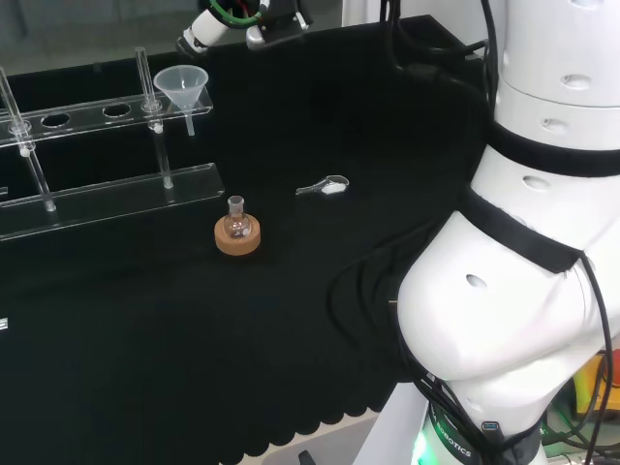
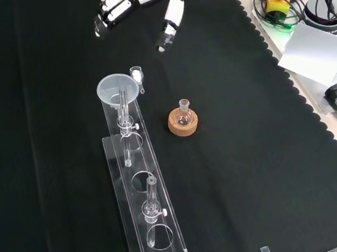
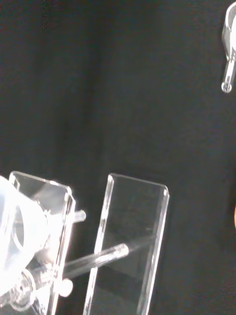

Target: Pick up the funnel from the transparent funnel stand.

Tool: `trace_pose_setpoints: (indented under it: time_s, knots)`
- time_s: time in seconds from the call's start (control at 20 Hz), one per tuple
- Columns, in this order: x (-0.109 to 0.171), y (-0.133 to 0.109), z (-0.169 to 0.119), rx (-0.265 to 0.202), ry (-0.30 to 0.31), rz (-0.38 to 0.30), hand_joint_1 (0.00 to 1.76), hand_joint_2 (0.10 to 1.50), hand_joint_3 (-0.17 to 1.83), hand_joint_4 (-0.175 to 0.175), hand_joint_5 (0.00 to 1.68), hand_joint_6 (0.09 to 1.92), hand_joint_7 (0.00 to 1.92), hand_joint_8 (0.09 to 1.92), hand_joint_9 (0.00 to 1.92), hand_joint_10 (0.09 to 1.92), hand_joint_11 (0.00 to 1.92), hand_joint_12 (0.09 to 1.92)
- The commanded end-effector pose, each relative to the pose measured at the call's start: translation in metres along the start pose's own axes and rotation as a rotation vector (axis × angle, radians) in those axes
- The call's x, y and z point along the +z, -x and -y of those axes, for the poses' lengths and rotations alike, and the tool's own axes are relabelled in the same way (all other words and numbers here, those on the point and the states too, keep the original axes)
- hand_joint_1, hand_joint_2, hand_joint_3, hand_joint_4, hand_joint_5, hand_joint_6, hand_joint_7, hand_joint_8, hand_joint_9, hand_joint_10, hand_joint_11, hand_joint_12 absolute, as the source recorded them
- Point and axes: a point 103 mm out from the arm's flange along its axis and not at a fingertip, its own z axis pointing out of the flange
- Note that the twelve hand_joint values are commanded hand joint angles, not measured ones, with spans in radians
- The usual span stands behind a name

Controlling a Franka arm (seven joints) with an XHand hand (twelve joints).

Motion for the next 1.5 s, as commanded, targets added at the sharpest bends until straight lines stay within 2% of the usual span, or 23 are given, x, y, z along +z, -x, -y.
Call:
trace_pose_setpoints:
  time_s: [0.05,0.5,0.7,1.25,1.5]
  knots:
    - [0.004,-0.023,-0.004,-0.06,-0.052,-0.003,0.4,0.77,0.14,-0.008,0.12,0.09,0.04,0.7,0.25,0.82,0.38,1.45]
    - [0.008,-0.051,-0.011,-0.103,-0.068,0.029,0.44,0.74,0.12,-0.024,0.07,0.09,0.0,0.69,0.21,0.85,0.34,1.47]
    - [0.015,-0.057,-0.018,-0.099,-0.092,0.042,0.45,0.74,0.12,-0.026,0.06,0.09,0.0,0.68,0.21,0.84,0.33,1.47]
    - [0.025,-0.061,-0.043,-0.097,-0.131,0.059,0.48,0.74,0.11,-0.018,0.0,0.09,0.0,0.34,0.08,0.85,0.32,1.47]
    - [0.031,-0.059,-0.054,-0.116,-0.145,0.044,0.49,0.75,0.1,-0.014,0.0,0.09,0.0,0.25,0.01,0.87,0.29,1.48]
